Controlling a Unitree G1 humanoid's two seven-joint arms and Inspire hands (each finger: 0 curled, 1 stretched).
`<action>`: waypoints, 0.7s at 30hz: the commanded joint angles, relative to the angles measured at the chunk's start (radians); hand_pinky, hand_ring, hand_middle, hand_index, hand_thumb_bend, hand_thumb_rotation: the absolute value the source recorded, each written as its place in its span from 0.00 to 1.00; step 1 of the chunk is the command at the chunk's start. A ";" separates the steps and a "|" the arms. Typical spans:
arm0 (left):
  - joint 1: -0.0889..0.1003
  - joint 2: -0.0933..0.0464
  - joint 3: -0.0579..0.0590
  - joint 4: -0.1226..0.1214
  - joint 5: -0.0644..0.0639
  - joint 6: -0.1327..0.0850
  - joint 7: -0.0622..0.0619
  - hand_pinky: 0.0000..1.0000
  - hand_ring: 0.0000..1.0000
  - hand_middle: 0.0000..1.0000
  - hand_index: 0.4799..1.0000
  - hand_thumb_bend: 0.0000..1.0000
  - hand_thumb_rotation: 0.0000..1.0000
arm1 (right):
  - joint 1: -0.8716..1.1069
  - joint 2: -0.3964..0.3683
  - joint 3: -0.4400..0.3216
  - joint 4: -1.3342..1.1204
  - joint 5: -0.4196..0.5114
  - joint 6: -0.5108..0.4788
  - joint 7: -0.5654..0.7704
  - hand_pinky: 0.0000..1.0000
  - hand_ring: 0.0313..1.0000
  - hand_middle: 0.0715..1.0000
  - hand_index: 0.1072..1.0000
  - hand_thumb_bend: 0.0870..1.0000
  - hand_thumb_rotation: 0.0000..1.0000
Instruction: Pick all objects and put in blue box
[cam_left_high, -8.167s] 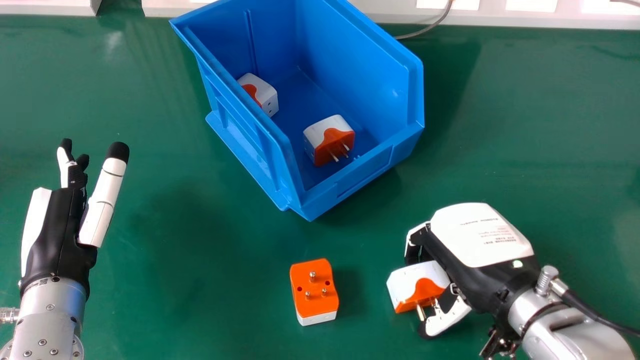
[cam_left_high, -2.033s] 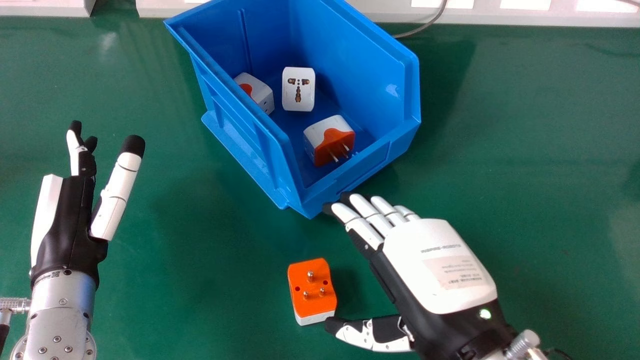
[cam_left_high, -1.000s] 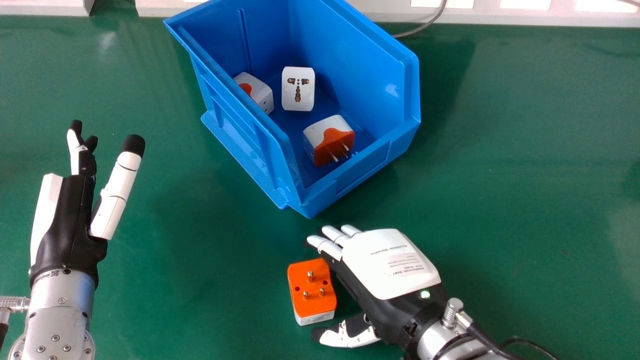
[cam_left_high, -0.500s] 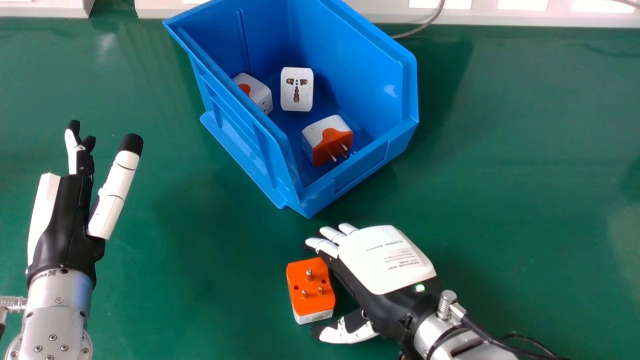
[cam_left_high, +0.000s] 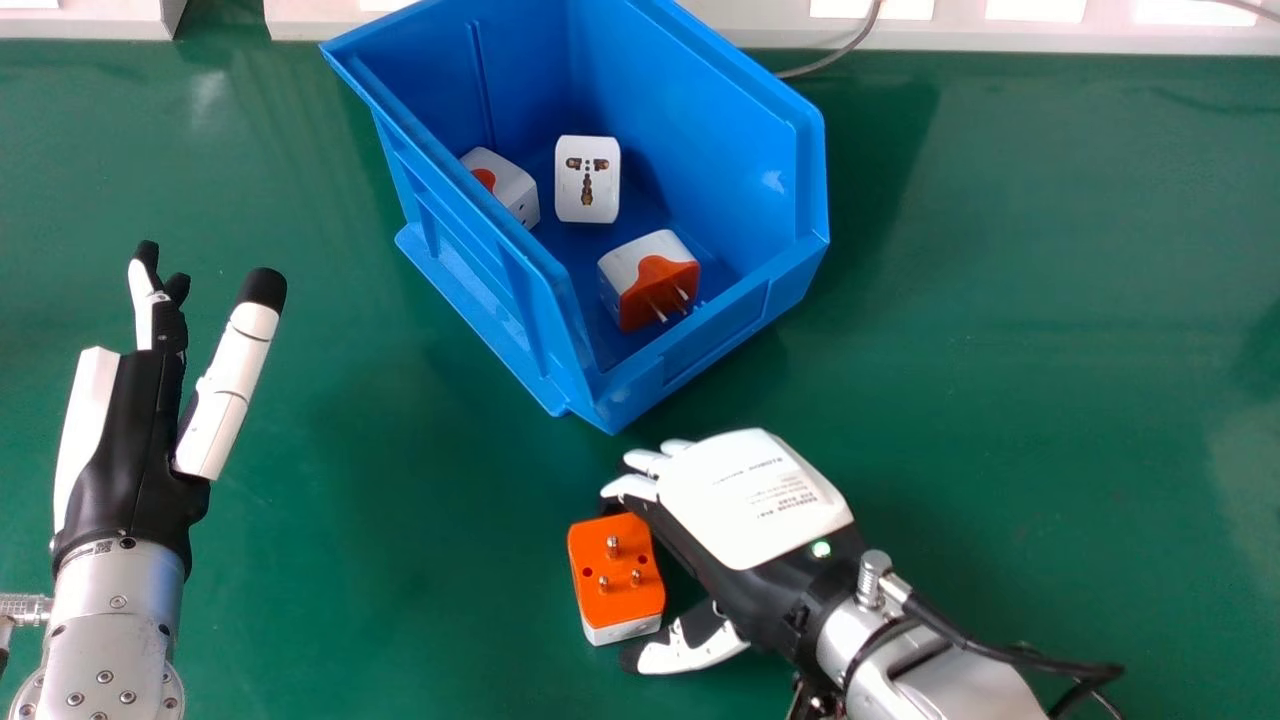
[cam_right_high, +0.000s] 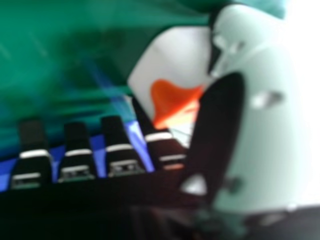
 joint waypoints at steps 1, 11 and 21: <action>0.002 0.008 0.001 -0.029 0.013 -0.006 0.004 1.00 1.00 1.00 1.00 0.74 1.00 | 0.002 0.020 0.009 0.040 -0.001 0.008 -0.007 0.48 0.47 0.50 0.48 0.43 0.09; -0.007 0.011 0.000 -0.017 0.013 -0.013 0.005 1.00 1.00 1.00 1.00 0.73 1.00 | 0.011 0.058 -0.023 0.070 0.072 0.025 -0.032 0.10 0.14 0.43 0.42 0.48 0.00; -0.010 0.013 -0.002 -0.015 0.016 -0.015 0.008 1.00 1.00 1.00 1.00 0.73 1.00 | 0.009 0.046 -0.037 0.049 0.110 0.021 -0.016 0.07 0.11 0.43 0.42 0.48 0.00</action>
